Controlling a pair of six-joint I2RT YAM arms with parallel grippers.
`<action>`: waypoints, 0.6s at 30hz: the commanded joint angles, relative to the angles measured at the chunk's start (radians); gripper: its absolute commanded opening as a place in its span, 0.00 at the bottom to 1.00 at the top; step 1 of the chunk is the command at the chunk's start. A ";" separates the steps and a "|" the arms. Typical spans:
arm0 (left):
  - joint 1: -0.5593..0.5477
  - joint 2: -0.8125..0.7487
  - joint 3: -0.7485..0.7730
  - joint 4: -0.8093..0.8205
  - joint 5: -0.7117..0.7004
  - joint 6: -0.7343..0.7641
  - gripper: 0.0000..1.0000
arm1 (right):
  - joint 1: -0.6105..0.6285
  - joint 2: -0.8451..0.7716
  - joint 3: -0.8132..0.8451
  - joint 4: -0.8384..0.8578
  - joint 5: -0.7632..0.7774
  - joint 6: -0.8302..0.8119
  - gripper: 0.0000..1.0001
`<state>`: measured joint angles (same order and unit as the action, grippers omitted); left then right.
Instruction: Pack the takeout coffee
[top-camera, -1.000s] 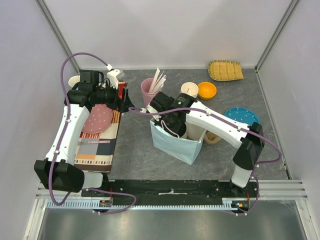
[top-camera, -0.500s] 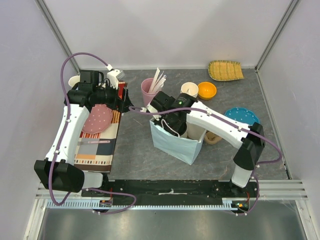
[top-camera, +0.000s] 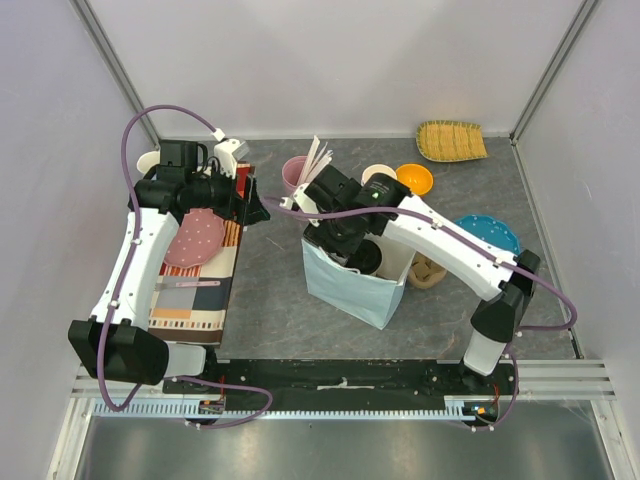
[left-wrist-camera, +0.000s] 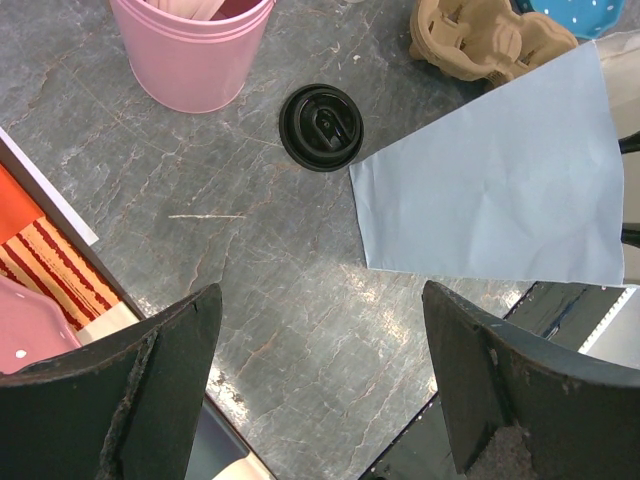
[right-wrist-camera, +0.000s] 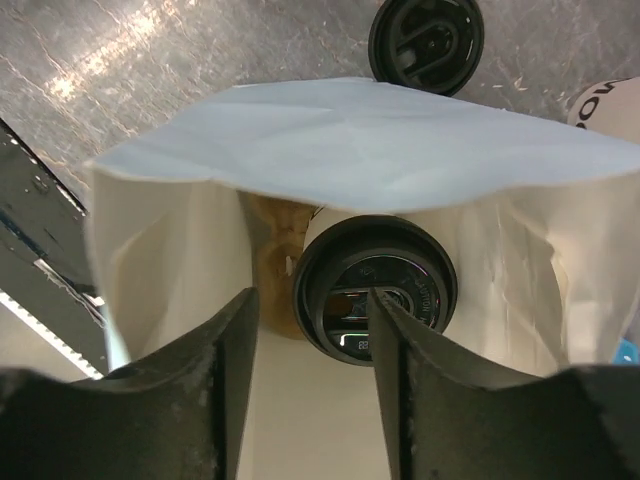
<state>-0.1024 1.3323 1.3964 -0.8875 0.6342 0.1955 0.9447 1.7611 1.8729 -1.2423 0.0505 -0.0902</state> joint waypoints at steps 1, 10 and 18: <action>-0.003 -0.010 0.046 0.007 0.016 0.035 0.88 | -0.003 -0.049 0.072 -0.034 0.025 -0.016 0.58; -0.005 0.007 0.049 0.059 0.024 0.045 0.88 | -0.004 -0.072 0.152 -0.034 0.060 -0.025 0.98; -0.023 0.091 0.036 0.352 0.006 0.058 0.86 | -0.003 -0.147 0.170 0.052 0.094 -0.042 0.98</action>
<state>-0.1112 1.3640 1.4017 -0.7506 0.6376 0.2218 0.9447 1.6997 2.0029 -1.2572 0.1062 -0.1192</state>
